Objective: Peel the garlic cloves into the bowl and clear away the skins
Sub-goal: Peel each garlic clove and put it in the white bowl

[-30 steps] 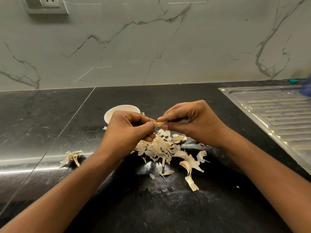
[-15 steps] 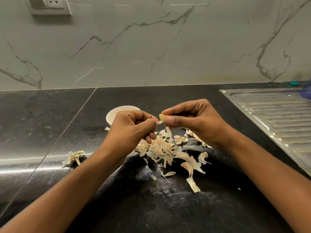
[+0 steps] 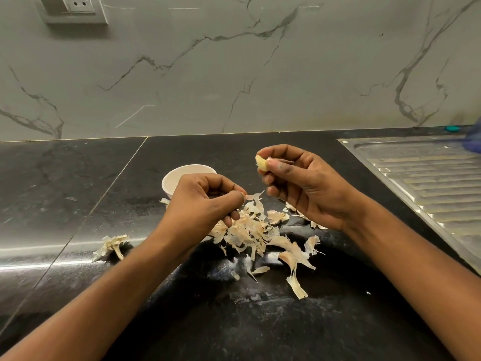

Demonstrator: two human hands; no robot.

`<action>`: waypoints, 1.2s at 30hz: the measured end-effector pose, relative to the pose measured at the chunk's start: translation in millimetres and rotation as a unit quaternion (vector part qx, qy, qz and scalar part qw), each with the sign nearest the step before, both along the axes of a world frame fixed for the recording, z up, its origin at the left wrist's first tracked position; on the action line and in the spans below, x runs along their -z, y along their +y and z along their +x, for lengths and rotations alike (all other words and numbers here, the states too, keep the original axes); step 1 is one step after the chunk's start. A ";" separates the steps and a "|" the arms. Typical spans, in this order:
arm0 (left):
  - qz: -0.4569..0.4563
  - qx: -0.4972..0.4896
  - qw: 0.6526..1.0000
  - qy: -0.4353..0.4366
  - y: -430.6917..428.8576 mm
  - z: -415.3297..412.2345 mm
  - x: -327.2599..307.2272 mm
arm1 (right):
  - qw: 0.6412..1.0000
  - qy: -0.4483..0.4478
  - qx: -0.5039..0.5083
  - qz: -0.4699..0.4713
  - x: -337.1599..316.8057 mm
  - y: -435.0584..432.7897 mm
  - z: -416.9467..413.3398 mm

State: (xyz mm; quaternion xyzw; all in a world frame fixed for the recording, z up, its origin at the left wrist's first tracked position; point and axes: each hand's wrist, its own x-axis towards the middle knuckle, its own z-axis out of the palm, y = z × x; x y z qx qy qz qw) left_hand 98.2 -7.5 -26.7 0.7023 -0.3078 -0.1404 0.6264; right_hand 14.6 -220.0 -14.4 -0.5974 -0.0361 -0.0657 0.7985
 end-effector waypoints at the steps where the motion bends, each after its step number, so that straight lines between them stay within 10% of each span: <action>1: -0.007 -0.004 1.000 -0.004 0.7 0.1 0.0 | 1.000 0.003 -0.003 -0.011 0.2 0.4 -0.3; 36: -0.020 -0.020 1.000 -0.006 1.4 -1.7 -2.5 | 0.970 0.025 0.027 -0.240 3.8 11.7 -2.3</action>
